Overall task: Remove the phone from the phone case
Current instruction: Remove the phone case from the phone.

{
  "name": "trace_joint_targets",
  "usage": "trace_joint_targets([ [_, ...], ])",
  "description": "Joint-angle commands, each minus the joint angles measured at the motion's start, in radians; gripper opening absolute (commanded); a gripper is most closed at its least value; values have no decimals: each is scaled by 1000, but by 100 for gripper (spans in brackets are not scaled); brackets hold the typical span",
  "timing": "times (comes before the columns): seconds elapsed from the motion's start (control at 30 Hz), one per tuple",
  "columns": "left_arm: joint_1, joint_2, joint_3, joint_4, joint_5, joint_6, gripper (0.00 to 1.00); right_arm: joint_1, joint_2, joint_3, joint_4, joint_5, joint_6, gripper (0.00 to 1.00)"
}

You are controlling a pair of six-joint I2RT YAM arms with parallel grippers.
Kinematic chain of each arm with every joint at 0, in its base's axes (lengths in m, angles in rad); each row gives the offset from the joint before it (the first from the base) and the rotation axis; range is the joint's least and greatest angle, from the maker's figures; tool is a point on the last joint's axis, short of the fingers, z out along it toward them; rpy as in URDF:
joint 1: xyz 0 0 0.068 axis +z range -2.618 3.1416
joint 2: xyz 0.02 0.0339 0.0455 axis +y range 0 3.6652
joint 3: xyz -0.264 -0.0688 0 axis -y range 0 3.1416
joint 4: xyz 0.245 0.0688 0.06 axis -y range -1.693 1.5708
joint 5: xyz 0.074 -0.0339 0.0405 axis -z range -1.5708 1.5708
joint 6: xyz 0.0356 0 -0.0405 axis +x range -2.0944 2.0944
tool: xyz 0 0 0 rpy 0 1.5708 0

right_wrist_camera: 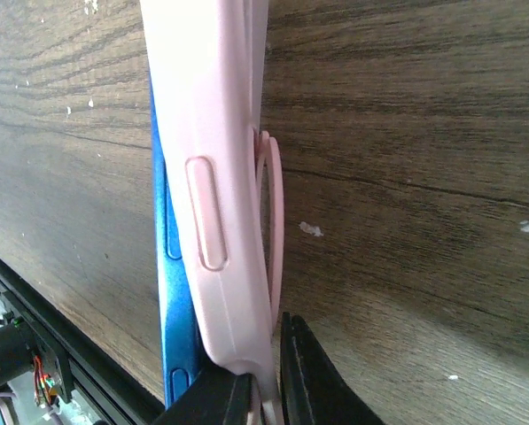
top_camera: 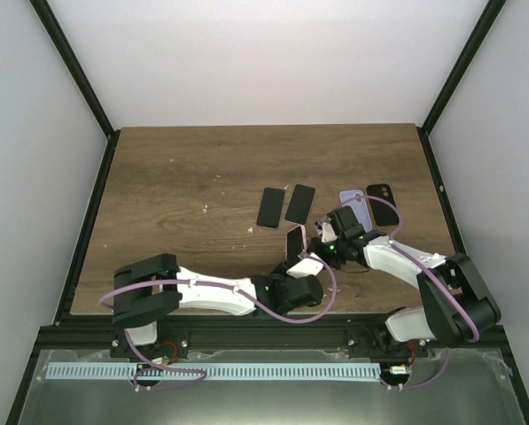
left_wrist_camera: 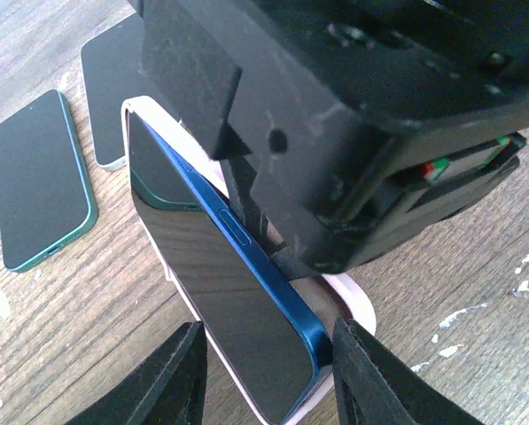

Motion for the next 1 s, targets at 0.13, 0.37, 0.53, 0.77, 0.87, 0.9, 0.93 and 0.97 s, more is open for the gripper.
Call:
trace_joint_targets([
  [0.13,-3,56,60,-51,-89,2,39,-1,-18,-3,56,-88,17,1],
  [0.37,-3,56,84,-117,-168,45,43,-13,-22,-16,87,-167,47,1],
  [0.53,-3,33,69,-175,-233,88,43,-29,-27,-32,135,-248,78,1],
  [0.77,-1,9,37,-266,-330,91,49,-47,-35,-46,173,-308,100,1],
  [0.87,2,4,18,-269,-341,84,48,-49,-39,-60,202,-336,118,1],
  [0.9,3,3,16,-273,-343,81,46,-50,-42,-62,206,-341,120,1],
  [0.93,4,4,13,-275,-345,79,41,-52,-42,-61,206,-343,122,1],
  [0.97,5,5,12,-275,-347,76,38,-52,-43,-61,207,-343,121,1],
])
